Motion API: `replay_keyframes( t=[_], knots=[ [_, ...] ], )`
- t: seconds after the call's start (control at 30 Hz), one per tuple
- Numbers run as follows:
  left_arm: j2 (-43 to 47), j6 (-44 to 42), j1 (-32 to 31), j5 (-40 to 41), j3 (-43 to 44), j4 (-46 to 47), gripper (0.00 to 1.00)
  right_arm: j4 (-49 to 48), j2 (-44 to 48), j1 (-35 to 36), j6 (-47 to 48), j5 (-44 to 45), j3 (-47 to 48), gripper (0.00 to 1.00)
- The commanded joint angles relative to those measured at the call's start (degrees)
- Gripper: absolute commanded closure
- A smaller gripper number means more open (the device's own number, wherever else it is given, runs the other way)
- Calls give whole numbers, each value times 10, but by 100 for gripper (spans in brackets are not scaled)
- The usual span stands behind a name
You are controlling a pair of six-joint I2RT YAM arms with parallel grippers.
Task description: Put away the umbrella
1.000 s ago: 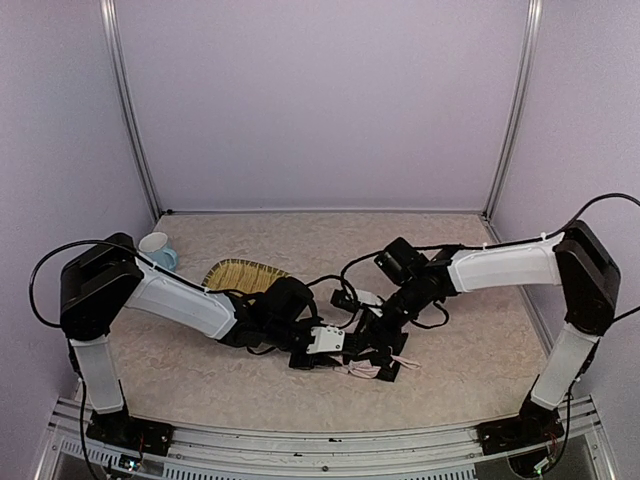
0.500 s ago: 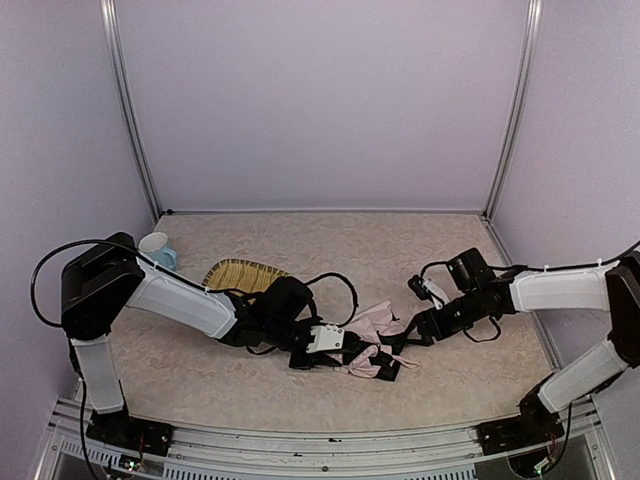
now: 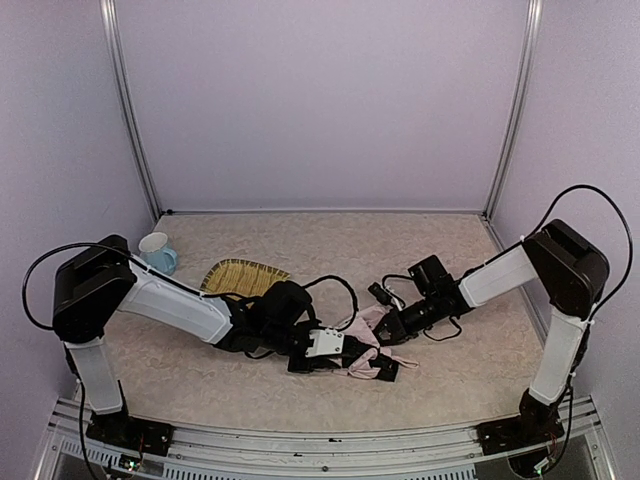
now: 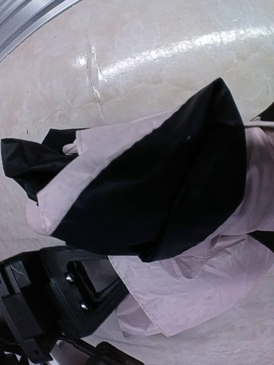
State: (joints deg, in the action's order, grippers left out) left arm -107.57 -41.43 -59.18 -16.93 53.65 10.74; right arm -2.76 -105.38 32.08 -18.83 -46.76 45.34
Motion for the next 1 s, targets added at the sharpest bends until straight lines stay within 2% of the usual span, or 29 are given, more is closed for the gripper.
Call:
replay_keyframes(
  t=[0.0, 0.23, 0.37, 0.57, 0.73, 0.83, 0.97],
  knots=[
    [18, -11, -20, -26, 12, -74, 100, -98, -41, 13, -19, -46, 75, 100],
    [20, -24, -33, -66, 59, -141, 100, -158, -83, 30, -47, -28, 167, 100],
    [8, -16, -32, -88, 67, -175, 100, -153, -88, 23, -37, 15, 197, 100],
    [-81, 45, 11, -126, 117, -250, 100, -117, -127, 16, -18, 36, 224, 99],
    [-173, 99, 64, -175, 180, -341, 100, -90, -96, 2, -2, 62, 188, 67],
    [-194, 105, 83, -197, 193, -375, 100, -49, -46, -18, 28, 100, 164, 53],
    [-219, 103, 98, -227, 210, -407, 100, 32, 36, -34, 87, 172, 147, 41]
  ],
)
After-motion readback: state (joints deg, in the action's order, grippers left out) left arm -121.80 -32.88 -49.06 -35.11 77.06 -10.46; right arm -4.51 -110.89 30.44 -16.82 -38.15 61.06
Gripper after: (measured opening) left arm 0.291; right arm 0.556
